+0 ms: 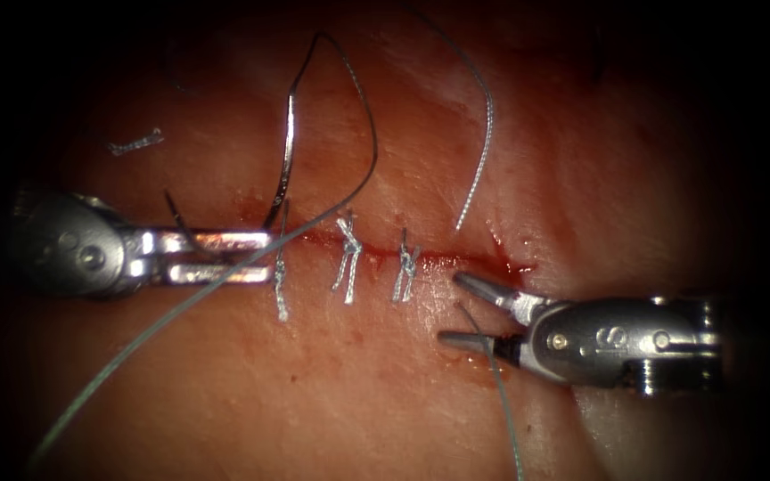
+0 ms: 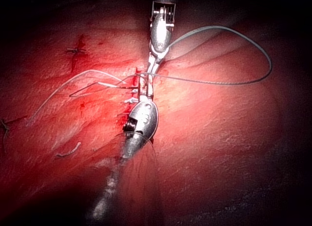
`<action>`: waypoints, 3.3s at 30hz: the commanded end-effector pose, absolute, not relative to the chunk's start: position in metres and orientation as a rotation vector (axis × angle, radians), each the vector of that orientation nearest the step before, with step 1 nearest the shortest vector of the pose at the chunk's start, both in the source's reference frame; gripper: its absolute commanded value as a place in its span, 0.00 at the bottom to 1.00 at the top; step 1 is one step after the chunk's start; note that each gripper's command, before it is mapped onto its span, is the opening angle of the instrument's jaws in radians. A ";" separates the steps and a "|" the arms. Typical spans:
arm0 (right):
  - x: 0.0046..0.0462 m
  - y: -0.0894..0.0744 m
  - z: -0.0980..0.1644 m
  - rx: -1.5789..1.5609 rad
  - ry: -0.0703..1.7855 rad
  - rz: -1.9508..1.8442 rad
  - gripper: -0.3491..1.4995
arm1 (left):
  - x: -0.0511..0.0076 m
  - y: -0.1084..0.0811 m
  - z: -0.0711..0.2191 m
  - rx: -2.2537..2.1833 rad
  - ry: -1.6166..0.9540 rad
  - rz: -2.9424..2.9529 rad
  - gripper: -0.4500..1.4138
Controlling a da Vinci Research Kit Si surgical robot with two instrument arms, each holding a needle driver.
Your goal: Wound Closure
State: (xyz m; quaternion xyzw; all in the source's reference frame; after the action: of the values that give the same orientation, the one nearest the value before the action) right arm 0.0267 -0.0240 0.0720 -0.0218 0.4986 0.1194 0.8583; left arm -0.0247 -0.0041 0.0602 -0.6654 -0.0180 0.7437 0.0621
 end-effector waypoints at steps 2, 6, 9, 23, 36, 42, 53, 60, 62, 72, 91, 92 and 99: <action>0.0270 -0.025 0.072 -0.009 1.054 0.220 0.00 | -0.0252 -0.004 0.061 -2.014 -0.055 2.247 0.00; 0.0257 -0.026 0.071 0.012 1.059 0.197 0.00 | -0.0251 -0.004 0.061 -2.014 -0.056 2.247 0.00; 0.0250 -0.027 0.069 0.018 1.064 0.188 0.00 | -0.0250 -0.004 0.061 -2.015 -0.056 2.247 0.00; 0.0242 -0.031 0.063 0.053 1.075 0.148 0.00 | -0.0251 -0.004 0.061 -2.015 -0.056 2.247 0.00; 0.0235 -0.034 0.060 0.085 1.084 0.112 0.00 | -0.0252 -0.004 0.061 -2.014 -0.055 2.247 0.00; 0.0236 -0.035 0.059 0.155 1.051 0.078 0.00 | -0.0252 -0.004 0.061 -2.014 -0.055 2.247 0.00; 0.0180 -0.028 0.065 0.021 0.961 0.213 0.90 | -0.0251 -0.004 0.061 -2.015 -0.056 2.247 0.00; 0.0199 -0.024 0.069 -0.030 0.944 0.265 0.90 | -0.0251 -0.004 0.061 -2.014 -0.055 2.247 0.00; 0.0212 -0.024 0.071 -0.053 0.952 0.272 0.88 | -0.0251 -0.004 0.061 -2.014 -0.055 2.247 0.00; 0.0253 -0.024 0.073 -0.060 0.999 0.246 0.82 | -0.0251 -0.004 0.061 -2.015 -0.056 2.247 0.00; 0.0252 -0.027 0.071 0.021 1.057 0.172 0.00 | -0.0246 -0.004 0.061 -2.024 -0.064 2.247 0.00; 0.0252 -0.027 0.070 0.024 1.055 0.169 0.00 | -0.0246 -0.004 0.061 -2.024 -0.064 2.247 0.00; 0.0257 -0.028 0.069 0.035 1.060 0.154 0.00 | -0.0247 -0.004 0.061 -2.023 -0.063 2.247 0.00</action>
State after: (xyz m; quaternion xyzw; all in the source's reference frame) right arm 0.0249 -0.0280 0.0683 0.0155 0.5035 0.0743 0.8607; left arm -0.0242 -0.0038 0.0604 -0.6675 -0.0210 0.7420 0.0586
